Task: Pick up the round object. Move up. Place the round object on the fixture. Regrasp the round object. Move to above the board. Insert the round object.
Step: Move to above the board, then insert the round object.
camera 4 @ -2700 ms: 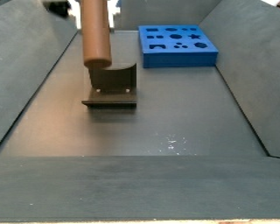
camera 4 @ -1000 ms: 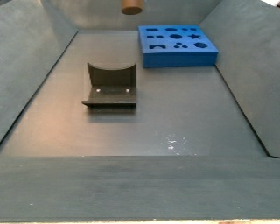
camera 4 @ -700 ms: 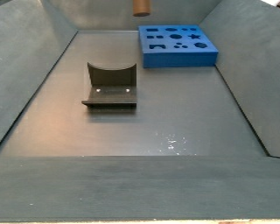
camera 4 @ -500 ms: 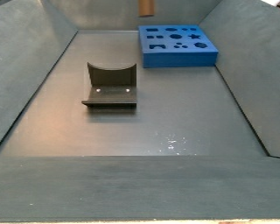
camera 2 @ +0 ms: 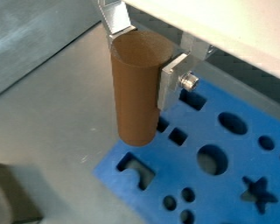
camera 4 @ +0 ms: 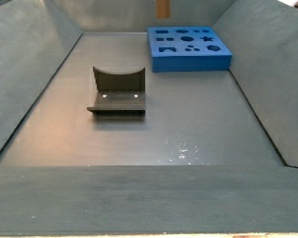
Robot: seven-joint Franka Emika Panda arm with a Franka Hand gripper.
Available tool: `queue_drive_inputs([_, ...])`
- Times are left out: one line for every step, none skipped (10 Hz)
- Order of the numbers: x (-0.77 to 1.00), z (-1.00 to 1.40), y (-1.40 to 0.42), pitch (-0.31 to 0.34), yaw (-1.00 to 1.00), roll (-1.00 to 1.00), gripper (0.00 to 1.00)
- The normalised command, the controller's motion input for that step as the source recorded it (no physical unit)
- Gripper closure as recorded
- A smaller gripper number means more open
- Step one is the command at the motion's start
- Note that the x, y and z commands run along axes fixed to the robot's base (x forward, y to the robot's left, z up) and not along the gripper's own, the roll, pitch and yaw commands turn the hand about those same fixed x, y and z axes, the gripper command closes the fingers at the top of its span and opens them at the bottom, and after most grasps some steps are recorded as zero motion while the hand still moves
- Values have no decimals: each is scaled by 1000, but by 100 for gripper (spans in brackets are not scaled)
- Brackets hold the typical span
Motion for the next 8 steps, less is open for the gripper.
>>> queue_drive_inputs([-85, -2, -24, -69, -25, -1000, 100])
queue_drive_inputs([-59, 3, 10, -60, -16, -695, 100])
queue_drive_inputs([-48, 8, 21, -57, -12, -551, 100])
queue_drive_inputs([-41, 9, 19, -43, -9, -353, 100])
queue_drive_inputs([-23, 0, 0, 0, 0, 0, 100])
queue_drive_inputs([-26, 0, 0, 63, -86, 0, 100])
queue_drive_inputs([-226, -97, 0, 0, -714, -306, 100])
queue_drive_inputs([191, 20, 209, 0, -137, -1000, 100])
